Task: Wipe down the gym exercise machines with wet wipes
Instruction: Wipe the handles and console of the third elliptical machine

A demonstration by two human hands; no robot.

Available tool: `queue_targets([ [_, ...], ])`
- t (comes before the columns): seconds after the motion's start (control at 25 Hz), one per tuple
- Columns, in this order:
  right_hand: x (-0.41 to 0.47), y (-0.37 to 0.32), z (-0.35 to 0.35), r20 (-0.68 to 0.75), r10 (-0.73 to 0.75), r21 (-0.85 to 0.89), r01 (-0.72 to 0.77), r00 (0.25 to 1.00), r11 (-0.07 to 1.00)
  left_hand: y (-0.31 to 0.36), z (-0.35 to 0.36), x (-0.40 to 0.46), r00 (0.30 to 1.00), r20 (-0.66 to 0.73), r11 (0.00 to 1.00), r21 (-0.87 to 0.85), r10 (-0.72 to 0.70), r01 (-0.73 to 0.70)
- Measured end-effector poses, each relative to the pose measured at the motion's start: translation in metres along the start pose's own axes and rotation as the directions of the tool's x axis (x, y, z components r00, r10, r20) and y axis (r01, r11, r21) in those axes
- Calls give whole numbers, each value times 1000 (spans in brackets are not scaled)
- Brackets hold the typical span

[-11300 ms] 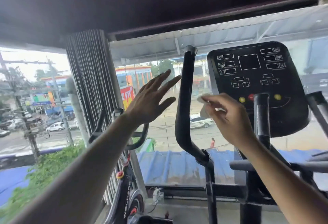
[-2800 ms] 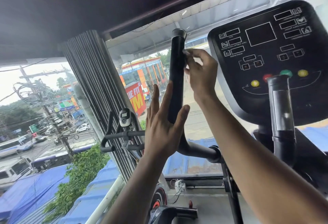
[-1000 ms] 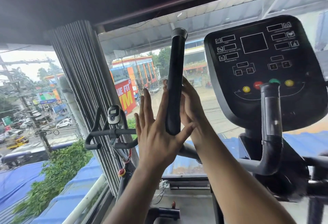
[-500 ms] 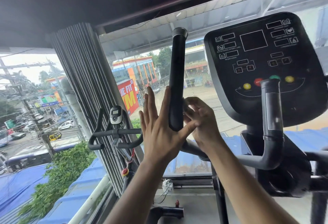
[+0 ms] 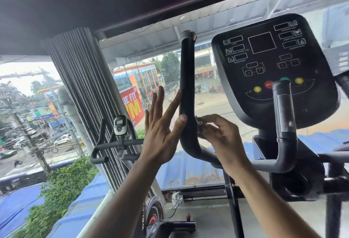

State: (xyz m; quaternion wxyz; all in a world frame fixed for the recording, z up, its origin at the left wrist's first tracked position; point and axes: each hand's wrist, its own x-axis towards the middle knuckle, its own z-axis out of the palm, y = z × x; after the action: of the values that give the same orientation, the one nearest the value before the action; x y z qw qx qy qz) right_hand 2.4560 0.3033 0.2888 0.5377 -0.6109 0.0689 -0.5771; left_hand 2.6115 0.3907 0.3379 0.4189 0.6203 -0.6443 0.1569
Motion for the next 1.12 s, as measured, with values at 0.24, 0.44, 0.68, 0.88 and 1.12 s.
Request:
queue_targets([
  [0.24,-2,-22,-21,141,-123,-271,157,982,950,-27,-21,31,981,3,981,-22,194,-194],
  [0.44,9,-49,17,154,-478,-605,465,865,647,-36,-25,83,933,20,932,-48,359,-358],
  [0.68,-41,-39,35,377,-425,-859,482,823,171,-41,-4,110,882,143,894,-68,449,-444],
  [0.88,-42,-67,41,379,-378,-904,425,845,43,-36,-2,135,844,117,852,-84,524,-517],
  [1.12,-25,-59,65,414,-316,-909,408,854,-88,-32,28,148,807,-68,764,-287,586,-578],
])
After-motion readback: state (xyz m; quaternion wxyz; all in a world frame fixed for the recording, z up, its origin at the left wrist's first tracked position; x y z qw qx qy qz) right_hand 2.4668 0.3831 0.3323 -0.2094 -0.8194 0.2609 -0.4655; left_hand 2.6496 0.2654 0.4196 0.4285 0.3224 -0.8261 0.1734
